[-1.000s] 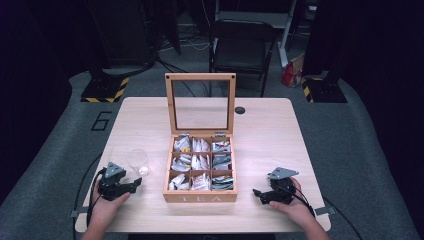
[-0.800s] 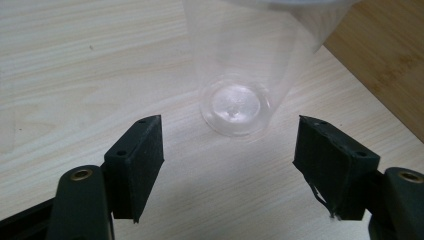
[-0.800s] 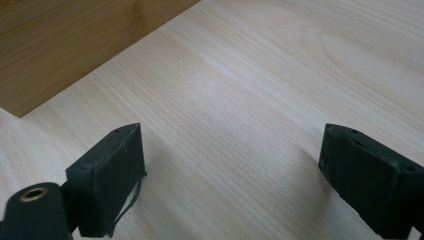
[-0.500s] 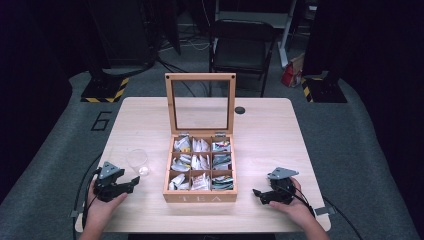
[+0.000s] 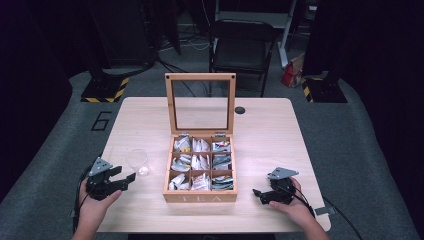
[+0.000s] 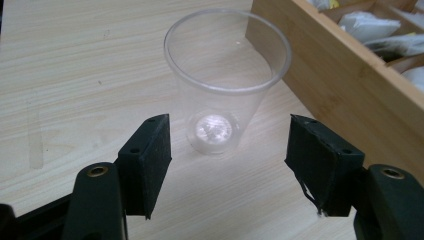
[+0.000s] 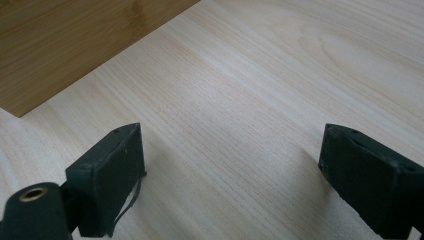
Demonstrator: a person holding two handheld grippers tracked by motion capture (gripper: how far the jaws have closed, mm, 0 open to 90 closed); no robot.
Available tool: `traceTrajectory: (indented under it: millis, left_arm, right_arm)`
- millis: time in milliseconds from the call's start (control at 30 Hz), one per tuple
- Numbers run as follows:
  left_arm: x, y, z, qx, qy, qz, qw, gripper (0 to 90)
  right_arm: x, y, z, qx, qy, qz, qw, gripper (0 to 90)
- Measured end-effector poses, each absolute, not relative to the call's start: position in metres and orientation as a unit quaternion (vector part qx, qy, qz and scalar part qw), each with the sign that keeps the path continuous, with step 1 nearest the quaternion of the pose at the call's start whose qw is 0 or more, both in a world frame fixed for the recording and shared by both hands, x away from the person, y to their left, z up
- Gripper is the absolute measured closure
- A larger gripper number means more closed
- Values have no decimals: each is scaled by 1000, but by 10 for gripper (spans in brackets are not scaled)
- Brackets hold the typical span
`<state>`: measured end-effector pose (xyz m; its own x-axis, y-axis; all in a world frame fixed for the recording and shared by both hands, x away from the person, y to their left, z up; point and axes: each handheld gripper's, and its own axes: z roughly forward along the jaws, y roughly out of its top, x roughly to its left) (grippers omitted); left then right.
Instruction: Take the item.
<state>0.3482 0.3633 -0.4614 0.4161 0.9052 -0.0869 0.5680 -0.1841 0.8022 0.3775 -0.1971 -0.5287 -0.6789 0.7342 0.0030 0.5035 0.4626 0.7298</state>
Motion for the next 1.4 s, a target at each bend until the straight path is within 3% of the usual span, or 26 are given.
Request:
traceTrajectory:
  millis: [1000, 1400]
  left_arm:
    - [359, 349, -411, 757, 467, 206, 407, 425]
    - [366, 328, -401, 769, 448, 199, 410, 386]
  right_arm:
    - [378, -197, -529, 368, 841, 364, 158, 103]
    - [378, -197, -529, 367, 841, 364, 160, 103]
